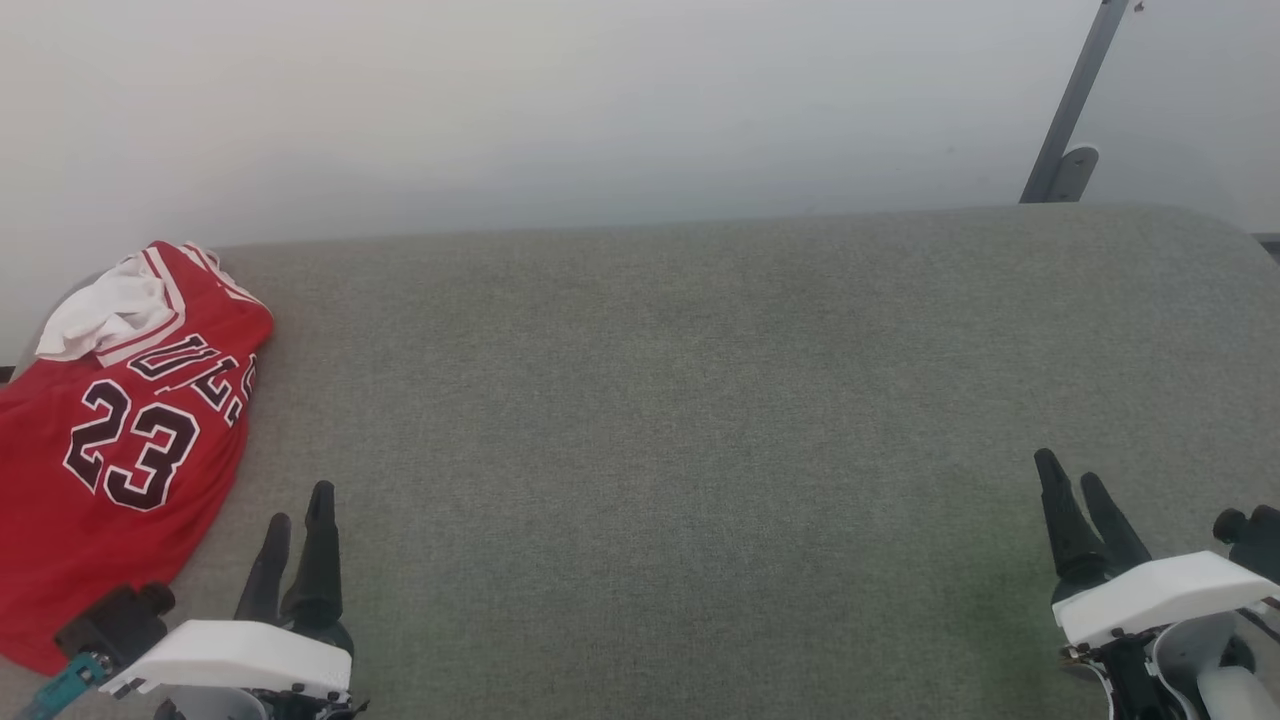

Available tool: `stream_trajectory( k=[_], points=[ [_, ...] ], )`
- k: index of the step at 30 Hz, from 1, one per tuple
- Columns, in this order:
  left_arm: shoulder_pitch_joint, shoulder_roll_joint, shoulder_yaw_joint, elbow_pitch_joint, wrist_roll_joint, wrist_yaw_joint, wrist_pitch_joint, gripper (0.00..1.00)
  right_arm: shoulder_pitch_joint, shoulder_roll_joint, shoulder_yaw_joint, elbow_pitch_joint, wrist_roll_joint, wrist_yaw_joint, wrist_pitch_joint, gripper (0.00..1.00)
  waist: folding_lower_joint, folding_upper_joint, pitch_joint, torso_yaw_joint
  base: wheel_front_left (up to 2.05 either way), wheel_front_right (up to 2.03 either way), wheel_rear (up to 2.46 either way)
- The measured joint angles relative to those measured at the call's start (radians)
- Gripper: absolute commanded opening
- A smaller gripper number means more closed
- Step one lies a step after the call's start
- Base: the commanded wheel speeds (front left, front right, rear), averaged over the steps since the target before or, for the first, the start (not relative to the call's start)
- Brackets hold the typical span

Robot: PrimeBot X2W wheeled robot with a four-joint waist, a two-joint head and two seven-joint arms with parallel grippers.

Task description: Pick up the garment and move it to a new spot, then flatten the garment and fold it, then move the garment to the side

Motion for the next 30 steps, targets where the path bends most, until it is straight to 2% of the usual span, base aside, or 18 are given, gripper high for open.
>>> stream_trajectory(
  k=[30],
  points=[
    [0.020, -0.029, 0.037, -0.019, 0.327, -0.040, -0.079, 1.00, -0.005, -0.036, 0.013, -0.012, -0.272, 0.000, -0.073, 1.00, 0.0000, 0.0000, -0.003, -0.007, 0.00, 0.00, 0.00]
  ],
)
